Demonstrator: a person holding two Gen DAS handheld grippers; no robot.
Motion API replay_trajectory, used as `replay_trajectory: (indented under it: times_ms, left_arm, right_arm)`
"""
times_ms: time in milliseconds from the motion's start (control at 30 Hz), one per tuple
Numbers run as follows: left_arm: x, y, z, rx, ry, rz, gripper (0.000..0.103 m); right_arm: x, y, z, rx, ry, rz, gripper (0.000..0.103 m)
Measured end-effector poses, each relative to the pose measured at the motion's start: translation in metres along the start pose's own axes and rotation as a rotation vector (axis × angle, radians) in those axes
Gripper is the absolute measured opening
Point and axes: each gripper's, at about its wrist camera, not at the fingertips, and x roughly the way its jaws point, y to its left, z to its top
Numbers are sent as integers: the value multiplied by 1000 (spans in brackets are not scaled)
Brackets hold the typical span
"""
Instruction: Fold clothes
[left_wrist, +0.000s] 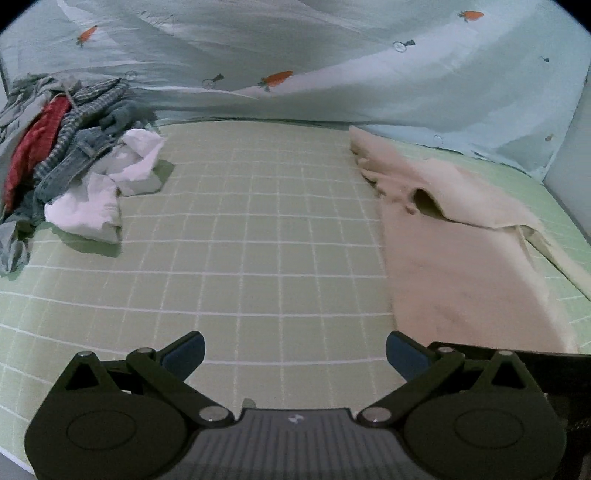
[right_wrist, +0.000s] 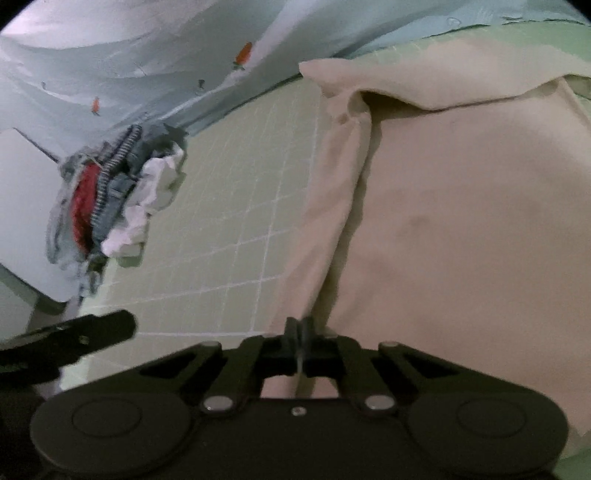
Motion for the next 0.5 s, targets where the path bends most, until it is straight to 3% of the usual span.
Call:
replay_trajectory:
  times_ms: [500]
  left_arm:
    - [22, -87, -2, -19, 63, -25, 103]
  right_arm:
    - [-57, -46, 35, -65, -21, 28, 2]
